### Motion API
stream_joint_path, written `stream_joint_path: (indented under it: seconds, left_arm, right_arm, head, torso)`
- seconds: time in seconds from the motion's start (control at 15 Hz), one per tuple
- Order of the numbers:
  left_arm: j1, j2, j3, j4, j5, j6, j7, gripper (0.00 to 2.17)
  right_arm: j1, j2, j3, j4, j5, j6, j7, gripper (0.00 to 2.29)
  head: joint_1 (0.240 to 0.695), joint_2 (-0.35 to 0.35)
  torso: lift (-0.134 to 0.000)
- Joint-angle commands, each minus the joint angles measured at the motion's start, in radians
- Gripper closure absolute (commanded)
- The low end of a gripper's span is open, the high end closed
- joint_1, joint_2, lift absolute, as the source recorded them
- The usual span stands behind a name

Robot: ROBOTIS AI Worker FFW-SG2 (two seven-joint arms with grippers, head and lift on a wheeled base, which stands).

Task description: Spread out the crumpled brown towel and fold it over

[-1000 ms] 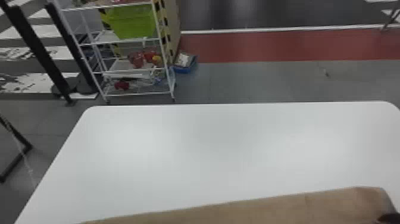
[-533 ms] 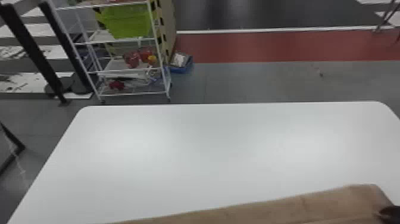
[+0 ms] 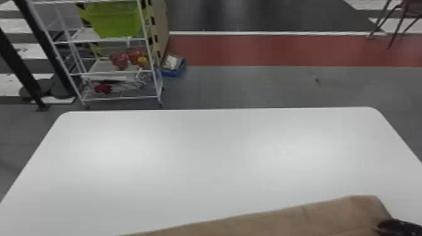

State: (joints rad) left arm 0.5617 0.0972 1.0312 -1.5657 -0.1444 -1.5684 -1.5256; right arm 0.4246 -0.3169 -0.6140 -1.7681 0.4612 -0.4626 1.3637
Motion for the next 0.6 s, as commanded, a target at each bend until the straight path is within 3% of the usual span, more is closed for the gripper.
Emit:
stream_joint_path:
  seconds: [0.0, 0.27, 0.47, 0.53]
  left_arm:
    - [0.014, -0.016, 0.012, -0.063, 0.000, -0.002, -0.010, 1.37]
    - [0.029, -0.024, -0.016, -0.065, -0.023, -0.002, -0.018, 1.36]
    - [0.029, -0.024, -0.023, -0.057, -0.027, -0.002, -0.018, 0.88]
    - [0.030, -0.024, -0.022, -0.057, -0.030, -0.002, -0.018, 0.51]
  right_arm:
    - [0.000, 0.007, -0.009, -0.011, -0.004, -0.004, 0.003, 1.38]
    - [0.008, 0.019, -0.012, -0.001, -0.004, -0.014, 0.003, 1.38]
    - [0.008, 0.021, -0.009, -0.001, -0.004, -0.014, 0.003, 1.38]
    - [0.008, 0.021, -0.010, 0.004, -0.006, -0.014, 0.003, 1.38]
  head:
    - [0.695, 0.009]
    - [0.695, -0.006]
    - [0.695, -0.026]
    - [0.695, -0.026]
  torso:
    - [-0.122]
    - [-0.122]
    - [-0.122]
    - [-0.122]
